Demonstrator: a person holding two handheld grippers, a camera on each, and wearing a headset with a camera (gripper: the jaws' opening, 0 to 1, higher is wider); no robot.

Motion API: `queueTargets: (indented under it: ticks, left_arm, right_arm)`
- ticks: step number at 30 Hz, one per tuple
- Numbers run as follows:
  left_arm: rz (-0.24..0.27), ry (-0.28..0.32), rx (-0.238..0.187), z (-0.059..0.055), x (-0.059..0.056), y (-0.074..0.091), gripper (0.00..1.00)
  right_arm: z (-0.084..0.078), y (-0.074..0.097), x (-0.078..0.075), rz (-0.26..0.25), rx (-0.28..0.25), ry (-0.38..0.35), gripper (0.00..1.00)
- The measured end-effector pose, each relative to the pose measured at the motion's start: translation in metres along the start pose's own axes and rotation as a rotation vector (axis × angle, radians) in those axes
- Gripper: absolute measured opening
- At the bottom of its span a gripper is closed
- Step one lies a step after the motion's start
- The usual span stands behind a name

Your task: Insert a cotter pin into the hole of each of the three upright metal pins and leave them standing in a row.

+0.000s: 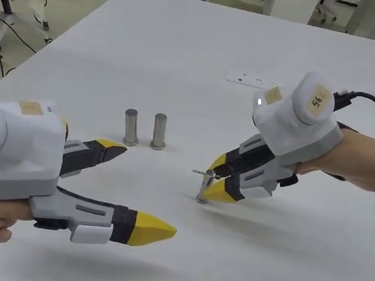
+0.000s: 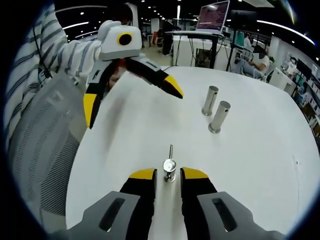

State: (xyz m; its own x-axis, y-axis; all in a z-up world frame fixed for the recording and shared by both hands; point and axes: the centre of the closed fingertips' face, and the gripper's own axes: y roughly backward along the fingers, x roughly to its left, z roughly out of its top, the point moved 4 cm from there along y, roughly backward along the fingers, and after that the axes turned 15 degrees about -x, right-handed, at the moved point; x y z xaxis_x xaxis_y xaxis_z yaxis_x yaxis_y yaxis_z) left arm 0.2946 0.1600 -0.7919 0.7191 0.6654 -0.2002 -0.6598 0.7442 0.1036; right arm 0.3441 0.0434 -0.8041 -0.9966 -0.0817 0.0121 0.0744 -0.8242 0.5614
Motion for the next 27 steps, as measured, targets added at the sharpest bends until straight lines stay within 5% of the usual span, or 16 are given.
queueTargets:
  ticks: [8, 16, 19, 25, 27]
  left_arm:
    - [0.02, 0.007, 0.007, 0.001, 0.003, 0.005, 0.99]
    - [0.041, -0.012, 0.017, 0.002, 0.004, 0.005, 0.97]
    - [0.045, -0.005, 0.019, 0.002, 0.005, 0.005, 0.97]
    - [0.038, -0.019, 0.029, 0.002, 0.004, 0.006, 0.96]
    - [0.031, -0.012, 0.047, -0.001, 0.003, 0.007, 0.94]
  right_arm:
    - [0.006, 0.018, 0.006, -0.044, -0.023, -0.002, 0.25]
    - [0.015, 0.041, 0.018, -0.162, -0.074, -0.006, 0.35]
    - [0.019, 0.051, 0.025, -0.208, -0.155, -0.074, 0.4]
    - [0.006, 0.067, 0.041, -0.267, -0.195, -0.138, 0.49]
    - [-0.004, 0.074, 0.049, -0.305, -0.233, -0.21, 0.51]
